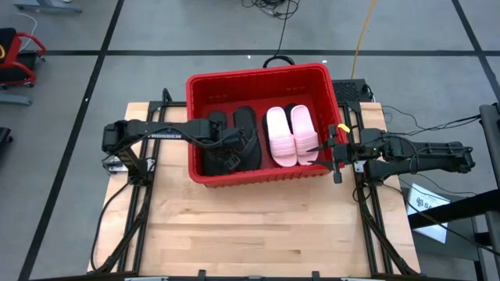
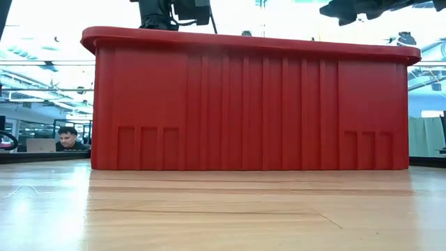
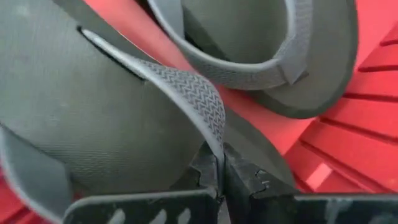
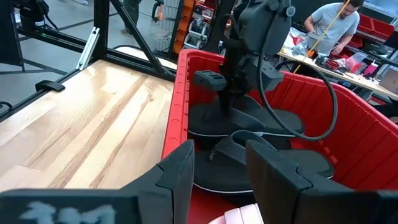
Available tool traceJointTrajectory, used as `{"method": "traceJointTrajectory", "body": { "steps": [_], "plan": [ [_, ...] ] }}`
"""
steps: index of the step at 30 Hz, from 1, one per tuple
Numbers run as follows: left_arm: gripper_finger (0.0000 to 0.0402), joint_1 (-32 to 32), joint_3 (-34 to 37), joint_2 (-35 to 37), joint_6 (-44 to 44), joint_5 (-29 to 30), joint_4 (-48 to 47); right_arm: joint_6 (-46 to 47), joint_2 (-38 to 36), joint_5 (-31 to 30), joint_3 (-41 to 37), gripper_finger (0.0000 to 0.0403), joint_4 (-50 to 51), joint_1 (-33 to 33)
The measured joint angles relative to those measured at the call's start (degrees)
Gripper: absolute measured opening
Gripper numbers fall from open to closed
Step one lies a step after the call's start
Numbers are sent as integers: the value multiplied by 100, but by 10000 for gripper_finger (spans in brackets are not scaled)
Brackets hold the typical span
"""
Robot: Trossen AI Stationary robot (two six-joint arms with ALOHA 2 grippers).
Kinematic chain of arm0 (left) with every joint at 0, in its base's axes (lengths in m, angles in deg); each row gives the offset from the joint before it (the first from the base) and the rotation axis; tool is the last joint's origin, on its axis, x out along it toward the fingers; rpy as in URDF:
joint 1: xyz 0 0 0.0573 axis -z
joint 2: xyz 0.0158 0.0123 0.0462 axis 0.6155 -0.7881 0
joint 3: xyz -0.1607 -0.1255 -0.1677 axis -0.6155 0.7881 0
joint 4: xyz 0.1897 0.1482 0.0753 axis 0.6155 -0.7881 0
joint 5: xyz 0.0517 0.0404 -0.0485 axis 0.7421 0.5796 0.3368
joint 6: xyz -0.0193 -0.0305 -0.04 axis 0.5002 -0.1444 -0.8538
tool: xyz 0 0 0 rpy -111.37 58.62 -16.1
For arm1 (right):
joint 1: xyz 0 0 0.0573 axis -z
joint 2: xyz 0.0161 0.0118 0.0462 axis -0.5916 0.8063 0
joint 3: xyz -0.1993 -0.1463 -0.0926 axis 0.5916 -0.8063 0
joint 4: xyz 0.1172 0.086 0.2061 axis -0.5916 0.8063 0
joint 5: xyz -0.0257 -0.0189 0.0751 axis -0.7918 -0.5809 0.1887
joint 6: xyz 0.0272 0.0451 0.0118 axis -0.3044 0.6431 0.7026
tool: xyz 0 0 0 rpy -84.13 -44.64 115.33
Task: Pick and place slides into bin
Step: Put the black slipper into the red organizer bin
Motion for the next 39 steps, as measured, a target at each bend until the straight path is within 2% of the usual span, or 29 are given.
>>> {"method": "traceJointTrajectory", "body": {
  "steps": [20, 32, 39],
  "plan": [
    [6, -9, 109, 7, -510, -112, 18, 0, 2, 0, 0, 134, 15, -1],
    [86, -11, 109, 7, -533, -102, 16, 0, 2, 0, 0, 134, 11, -1],
    [110, -10, 109, 9, -508, -188, 15, 0, 0, 0, 0, 134, 8, -2]
  ]
}}
